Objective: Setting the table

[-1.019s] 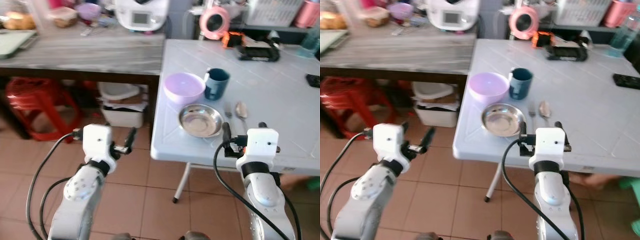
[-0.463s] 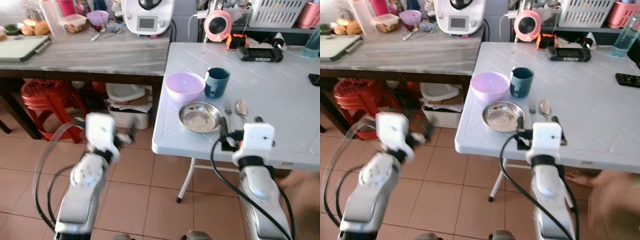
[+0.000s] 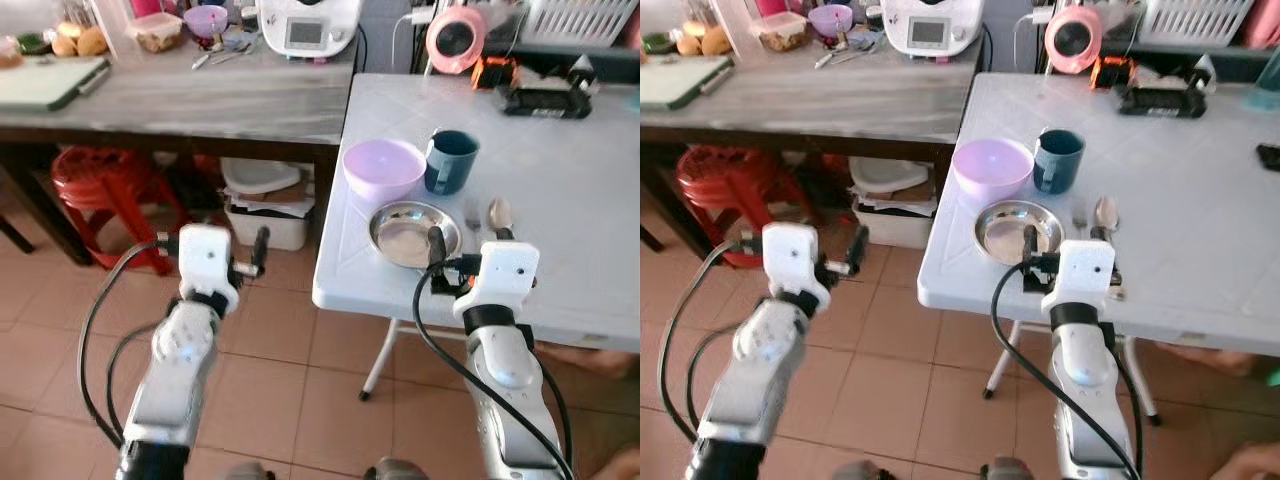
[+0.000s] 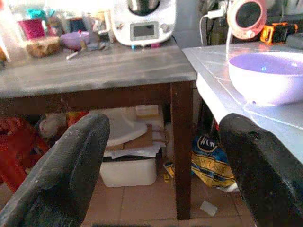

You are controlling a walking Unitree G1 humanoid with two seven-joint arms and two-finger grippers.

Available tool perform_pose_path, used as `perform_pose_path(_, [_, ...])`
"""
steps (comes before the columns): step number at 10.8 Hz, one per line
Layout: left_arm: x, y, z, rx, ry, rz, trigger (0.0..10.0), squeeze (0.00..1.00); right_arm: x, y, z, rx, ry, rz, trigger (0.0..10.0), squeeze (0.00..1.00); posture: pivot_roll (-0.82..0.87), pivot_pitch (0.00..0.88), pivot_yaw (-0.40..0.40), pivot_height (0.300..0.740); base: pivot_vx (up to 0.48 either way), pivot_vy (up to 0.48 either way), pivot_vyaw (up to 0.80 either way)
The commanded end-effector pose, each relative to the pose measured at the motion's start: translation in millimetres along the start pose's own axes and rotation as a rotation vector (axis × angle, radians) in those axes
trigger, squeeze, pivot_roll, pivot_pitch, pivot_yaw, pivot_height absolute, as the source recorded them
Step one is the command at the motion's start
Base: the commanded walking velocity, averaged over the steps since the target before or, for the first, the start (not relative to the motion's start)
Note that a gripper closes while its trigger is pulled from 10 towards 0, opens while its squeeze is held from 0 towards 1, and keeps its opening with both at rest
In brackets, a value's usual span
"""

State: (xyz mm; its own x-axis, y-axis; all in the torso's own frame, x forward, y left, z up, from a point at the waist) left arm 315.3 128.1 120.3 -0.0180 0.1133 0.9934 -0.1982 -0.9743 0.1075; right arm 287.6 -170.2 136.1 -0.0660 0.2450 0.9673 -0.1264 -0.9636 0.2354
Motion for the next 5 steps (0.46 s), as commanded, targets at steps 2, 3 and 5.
perform_pose_path(2, [-10.0,2.0,-14.1,-0.056,-0.057,0.013,10.0,0.00,-5.3,13.5,-0.9,-0.059,-0.053,0.093,10.0,0.00,-0.05,0.000,0.108,0.740,0.000,0.000,0.00])
perform_pose_path(3, [-12.8,3.8,-23.1,-0.065,-0.077,0.010,10.0,0.00,-8.1,12.6,-3.8,-0.031,-0.072,0.100,10.0,0.00,-0.05,0.000,0.120,0.740,0.000,0.000,0.00])
perform_pose_path(5, [-11.2,6.7,-28.2,-0.083,-0.086,0.011,10.0,0.00,-9.7,19.4,-2.0,-0.036,-0.099,0.105,10.0,0.00,-0.04,0.000,0.122,0.740,0.000,0.000,0.00])
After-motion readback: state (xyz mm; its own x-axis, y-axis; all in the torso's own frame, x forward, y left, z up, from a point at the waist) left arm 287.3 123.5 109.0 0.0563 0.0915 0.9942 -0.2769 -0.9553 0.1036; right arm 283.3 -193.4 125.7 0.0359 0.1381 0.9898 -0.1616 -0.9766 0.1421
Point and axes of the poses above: a point about 5 cm out from each wrist's last joint towards the gripper, its own z axis pointing out of the wrist towards the gripper, its own x axis along the axis of the wrist's last joint, y = z × x, the point moved 4 cm from there along z, pointing out of the wrist towards the gripper, and after that the axes turned 9 degrees about -z, right-handed, at the moved point
